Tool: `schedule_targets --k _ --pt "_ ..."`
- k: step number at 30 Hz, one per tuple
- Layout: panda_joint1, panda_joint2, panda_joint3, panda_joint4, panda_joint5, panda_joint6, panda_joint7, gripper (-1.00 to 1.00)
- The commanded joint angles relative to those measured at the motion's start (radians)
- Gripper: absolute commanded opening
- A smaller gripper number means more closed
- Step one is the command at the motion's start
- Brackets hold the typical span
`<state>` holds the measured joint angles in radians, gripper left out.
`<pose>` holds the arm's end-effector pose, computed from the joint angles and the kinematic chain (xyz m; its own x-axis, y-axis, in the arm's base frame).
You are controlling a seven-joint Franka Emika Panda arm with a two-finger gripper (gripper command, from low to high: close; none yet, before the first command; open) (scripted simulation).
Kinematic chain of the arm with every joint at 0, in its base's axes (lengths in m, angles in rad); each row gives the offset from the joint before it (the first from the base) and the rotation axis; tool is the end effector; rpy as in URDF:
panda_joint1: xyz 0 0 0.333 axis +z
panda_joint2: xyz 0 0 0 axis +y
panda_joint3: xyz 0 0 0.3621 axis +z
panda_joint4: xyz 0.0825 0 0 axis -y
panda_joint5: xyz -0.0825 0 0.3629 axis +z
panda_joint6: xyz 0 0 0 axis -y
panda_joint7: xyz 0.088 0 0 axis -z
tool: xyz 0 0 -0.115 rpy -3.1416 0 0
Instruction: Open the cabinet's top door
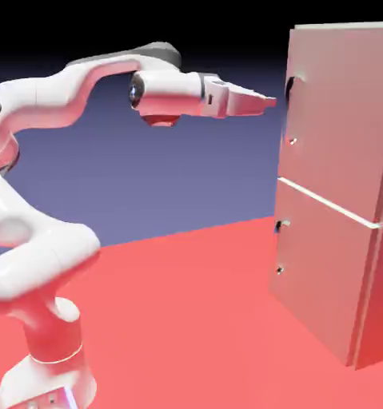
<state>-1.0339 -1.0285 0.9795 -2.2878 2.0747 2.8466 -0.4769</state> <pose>0.3813 0.1166 0.6420 -0.0111 -0.7272 0.6864 -0.0964 -0.6824 -0.7246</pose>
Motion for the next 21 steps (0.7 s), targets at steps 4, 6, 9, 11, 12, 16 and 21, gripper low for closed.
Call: schedule_targets --k 4,6,9,11,12,16,21 --pt "-0.088 -0.038 0.082 0.044 0.174 -0.016 -0.102 0.00" --pt "-0.132 -0.058 0.123 0.066 0.261 -0.024 -0.153 0.00" --pt "-0.171 -0.075 0.160 0.085 0.339 -0.031 -0.199 0.00" --pt "-0.242 -0.065 0.197 0.145 0.350 -0.036 -0.195 0.00" --pt "-0.280 -0.060 0.217 0.176 0.356 -0.039 -0.193 0.00" --pt "-0.343 -0.052 0.250 0.227 0.366 -0.044 -0.189 -1.00" --pt "-0.198 -0.050 0.120 0.046 0.366 -0.242 -0.269 -1.00"
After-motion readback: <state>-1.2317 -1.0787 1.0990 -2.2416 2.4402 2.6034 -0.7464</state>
